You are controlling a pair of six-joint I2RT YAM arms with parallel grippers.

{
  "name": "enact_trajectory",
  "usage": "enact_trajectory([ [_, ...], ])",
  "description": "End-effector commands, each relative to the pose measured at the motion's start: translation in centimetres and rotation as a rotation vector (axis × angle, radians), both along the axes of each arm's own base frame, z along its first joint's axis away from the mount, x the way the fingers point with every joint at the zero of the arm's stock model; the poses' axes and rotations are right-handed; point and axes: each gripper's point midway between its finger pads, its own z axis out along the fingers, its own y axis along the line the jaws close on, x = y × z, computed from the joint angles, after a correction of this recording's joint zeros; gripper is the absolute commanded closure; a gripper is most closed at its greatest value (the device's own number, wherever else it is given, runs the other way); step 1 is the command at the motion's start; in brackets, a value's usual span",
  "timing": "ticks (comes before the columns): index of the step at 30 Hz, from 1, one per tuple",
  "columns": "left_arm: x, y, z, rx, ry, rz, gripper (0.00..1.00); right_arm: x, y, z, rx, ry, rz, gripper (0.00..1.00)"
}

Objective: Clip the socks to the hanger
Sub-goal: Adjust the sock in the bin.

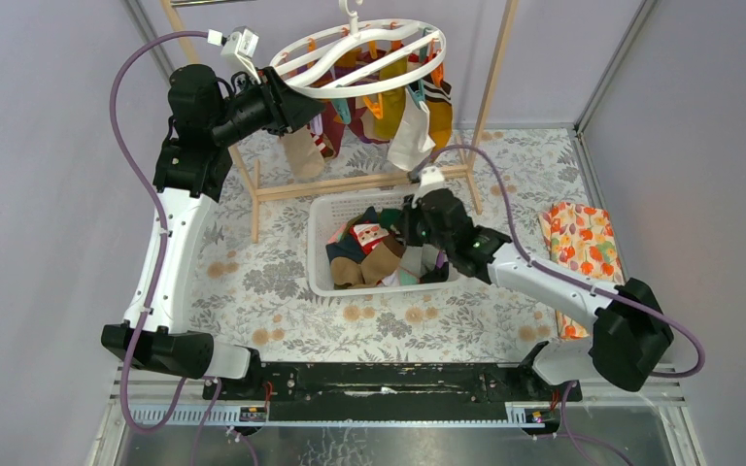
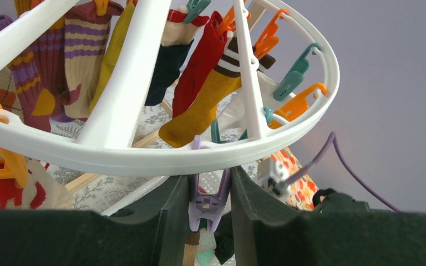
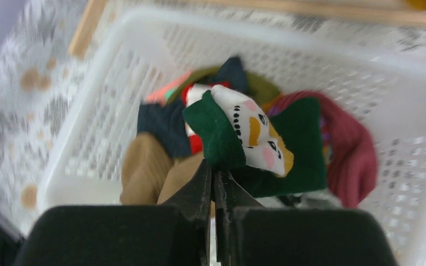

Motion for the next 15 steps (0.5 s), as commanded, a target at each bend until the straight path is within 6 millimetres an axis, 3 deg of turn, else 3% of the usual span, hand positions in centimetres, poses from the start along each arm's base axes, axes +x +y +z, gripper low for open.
enact_trajectory([
  [1, -1.1, 0.2, 1.2, 0.014, -0.038, -0.019, 1.00, -4.6, 3.3, -2.5, -0.149, 0.037, 0.262, 0.93],
  [4, -1.0, 0.2, 1.1, 0.015, -0.037, -0.017, 1.00, -6.9, 4.7, -4.8, -0.180, 0.128, 0.370, 0.72],
  [6, -1.1, 0.2, 1.0, 0.013, -0.033, -0.020, 1.00, -7.2, 4.9, -5.3, -0.174, 0.152, 0.377, 0.55],
  [7, -1.1, 0.1, 1.0, 0.013, -0.031, -0.022, 1.00, -7.1, 4.9, -5.2, -0.164, 0.152, 0.364, 0.51],
  [11, -1.1, 0.2, 1.0, 0.018, -0.038, -0.020, 1.00, -6.3, 5.5, -2.6, -0.070, 0.071, 0.336, 0.39],
  [15, -1.4, 0.3, 1.1, 0.024, -0.048, -0.020, 1.00, -6.0, 6.5, -0.3, -0.021, 0.051, 0.365, 0.36],
])
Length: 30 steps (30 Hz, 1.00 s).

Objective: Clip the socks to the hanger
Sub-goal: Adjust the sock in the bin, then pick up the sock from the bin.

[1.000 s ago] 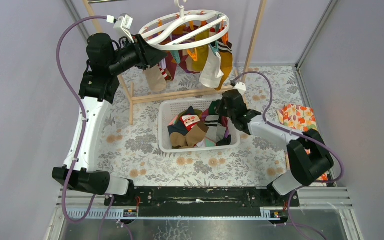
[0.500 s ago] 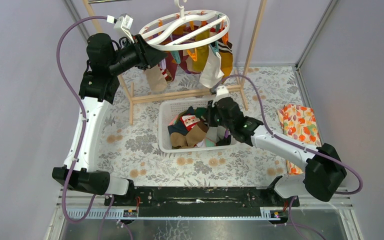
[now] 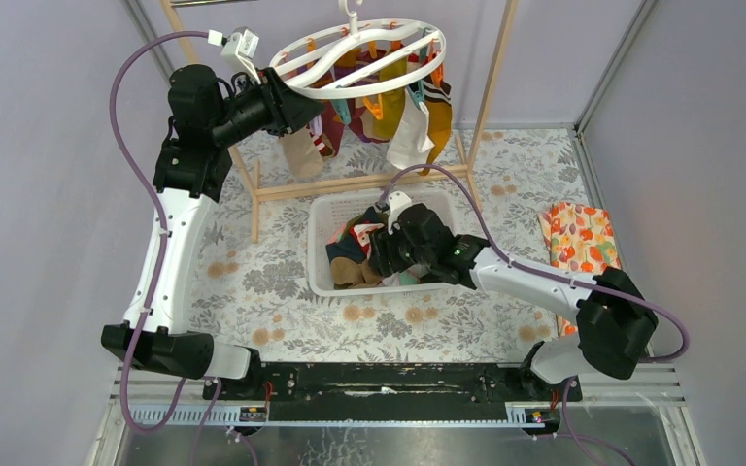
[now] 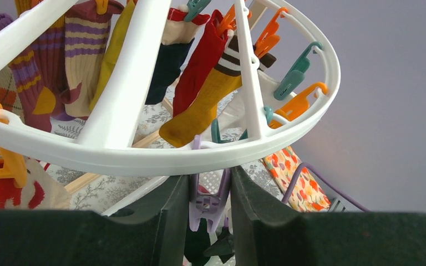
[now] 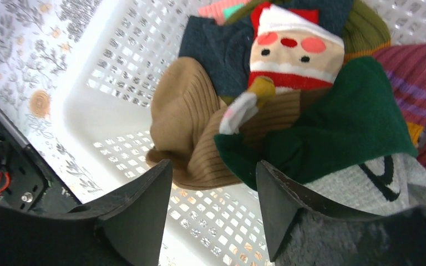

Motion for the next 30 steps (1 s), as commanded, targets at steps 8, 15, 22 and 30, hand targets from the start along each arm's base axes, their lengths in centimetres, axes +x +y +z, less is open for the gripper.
enact_trajectory([
  [8, -1.6, 0.3, 1.1, 0.021, -0.049, -0.019, 1.00, 3.0, 1.8, 3.7, 0.031, 0.017, -0.014, 0.35],
  [15, -1.4, 0.2, 0.8, 0.017, -0.041, -0.023, 1.00, 4.6, 2.1, 1.5, -0.051, 0.057, -0.074, 0.37],
  [22, -1.4, 0.2, 0.9, 0.015, -0.045, -0.025, 1.00, 6.0, 1.9, -0.1, -0.072, 0.070, -0.169, 0.46],
  [30, -1.4, 0.2, 0.9, 0.016, -0.046, -0.024, 1.00, 6.8, 2.9, 0.5, 0.026, 0.058, -0.213, 0.63],
])
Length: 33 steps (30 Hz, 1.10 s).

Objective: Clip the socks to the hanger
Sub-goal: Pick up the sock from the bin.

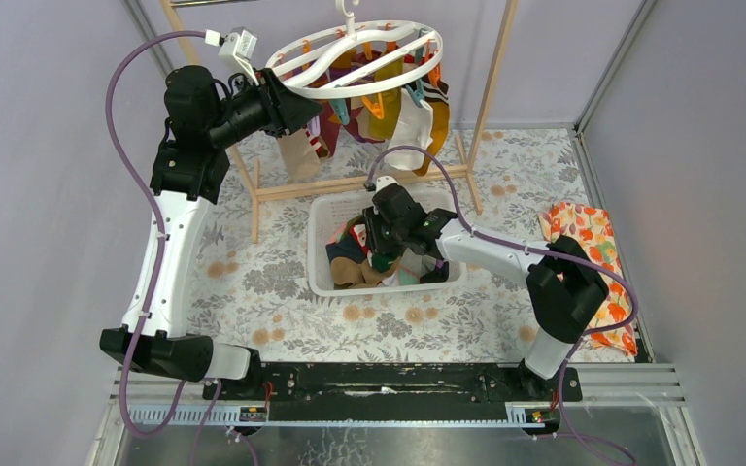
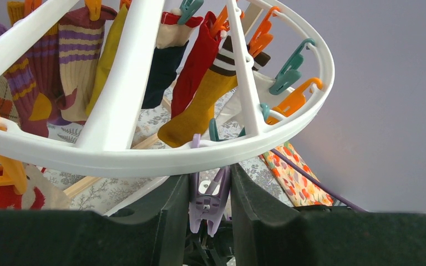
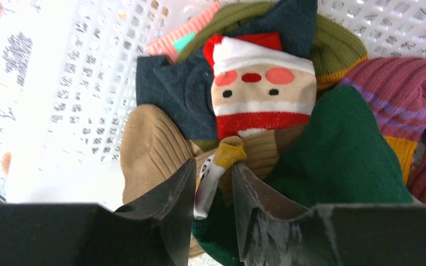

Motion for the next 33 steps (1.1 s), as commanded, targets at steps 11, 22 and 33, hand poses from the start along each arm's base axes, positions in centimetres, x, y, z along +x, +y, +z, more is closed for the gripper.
enact_trajectory([
  [11, -1.1, 0.1, 0.6, 0.008, -0.031, -0.020, 1.00, 2.1, 1.3, 1.8, 0.090, -0.049, -0.070, 0.73],
  [22, -1.1, -0.1, 0.6, 0.005, -0.025, -0.029, 1.00, -0.2, 3.1, 13.1, 0.415, -0.296, 0.172, 1.00],
  [33, -2.0, -1.1, 0.5, -0.045, 0.026, -0.107, 1.00, -7.8, 2.6, 25.7, 0.880, -0.411, 0.612, 1.00],
])
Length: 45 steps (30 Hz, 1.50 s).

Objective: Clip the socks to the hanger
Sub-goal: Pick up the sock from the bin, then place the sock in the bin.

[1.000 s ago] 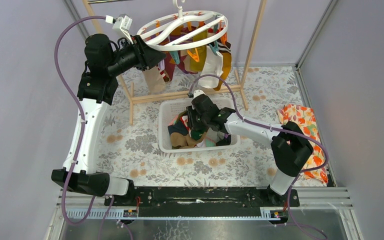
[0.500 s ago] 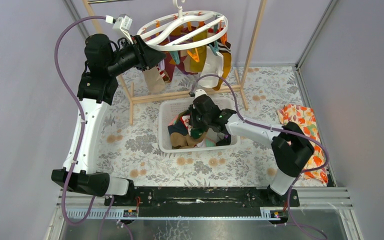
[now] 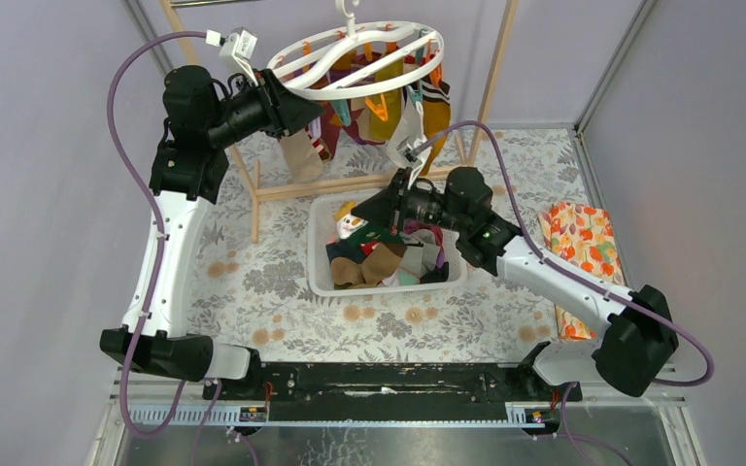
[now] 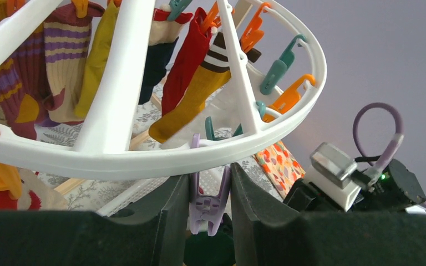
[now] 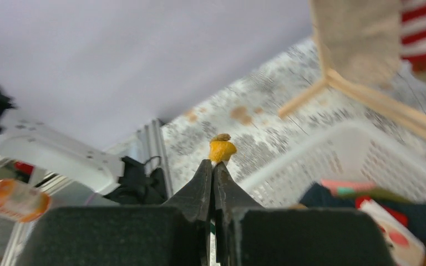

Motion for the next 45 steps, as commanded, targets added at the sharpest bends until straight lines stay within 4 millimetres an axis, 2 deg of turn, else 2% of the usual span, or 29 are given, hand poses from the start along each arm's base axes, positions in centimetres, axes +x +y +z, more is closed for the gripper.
enact_trajectory([
  [1, -1.6, -0.8, 0.5, -0.035, 0.018, -0.085, 1.00, -3.4, 0.0, 6.4, 0.214, -0.112, 0.229, 1.00],
  [5, -2.3, -1.4, 0.6, -0.063, 0.038, -0.136, 1.00, -3.6, -0.6, 9.6, 0.361, -0.127, 0.292, 1.00],
  [13, -3.0, -1.9, 0.6, -0.104, 0.065, -0.180, 1.00, -1.2, -1.5, 14.1, 0.680, -0.108, 0.366, 1.00],
  [18, -3.4, -2.1, 0.7, -0.132, 0.066, -0.196, 1.00, 0.5, -1.4, 14.8, 0.812, -0.085, 0.382, 1.00],
  [21, -3.5, -2.2, 0.7, -0.142, 0.070, -0.207, 1.00, 1.1, -1.1, 14.7, 0.823, -0.096, 0.368, 1.00],
  [28, -3.3, -2.3, 1.0, -0.160, 0.075, -0.220, 1.00, 0.7, -0.9, 14.8, 0.804, -0.108, 0.398, 1.00],
  [30, -3.3, -2.3, 1.0, -0.162, 0.075, -0.219, 1.00, 0.6, -0.8, 14.3, 0.789, -0.086, 0.403, 1.00],
  [33, -3.3, -2.0, 1.2, -0.161, 0.069, -0.213, 1.00, 1.5, -0.4, 11.4, 0.722, 0.034, 0.356, 1.00],
  [35, -3.3, -1.9, 1.2, -0.157, 0.065, -0.208, 1.00, 2.8, -0.2, 7.4, 0.633, 0.149, 0.256, 1.00],
  [37, -3.3, -1.7, 1.3, -0.154, 0.056, -0.205, 1.00, 4.1, -0.3, 2.0, 0.503, 0.242, 0.107, 1.00],
  [39, -3.2, -1.7, 1.3, -0.152, 0.054, -0.202, 1.00, 4.9, -1.2, -3.6, 0.369, 0.304, -0.034, 1.00],
  [41, -3.2, -1.7, 1.4, -0.151, 0.050, -0.200, 1.00, 5.3, -2.3, -8.1, 0.259, 0.347, -0.144, 1.00],
  [43, -3.1, -1.7, 1.3, -0.150, 0.053, -0.199, 1.00, 5.6, -3.3, -11.7, 0.168, 0.385, -0.225, 1.00],
  [45, -3.0, -1.6, 1.2, -0.145, 0.050, -0.196, 1.00, 5.6, -4.0, -14.1, 0.122, 0.425, -0.273, 0.98],
])
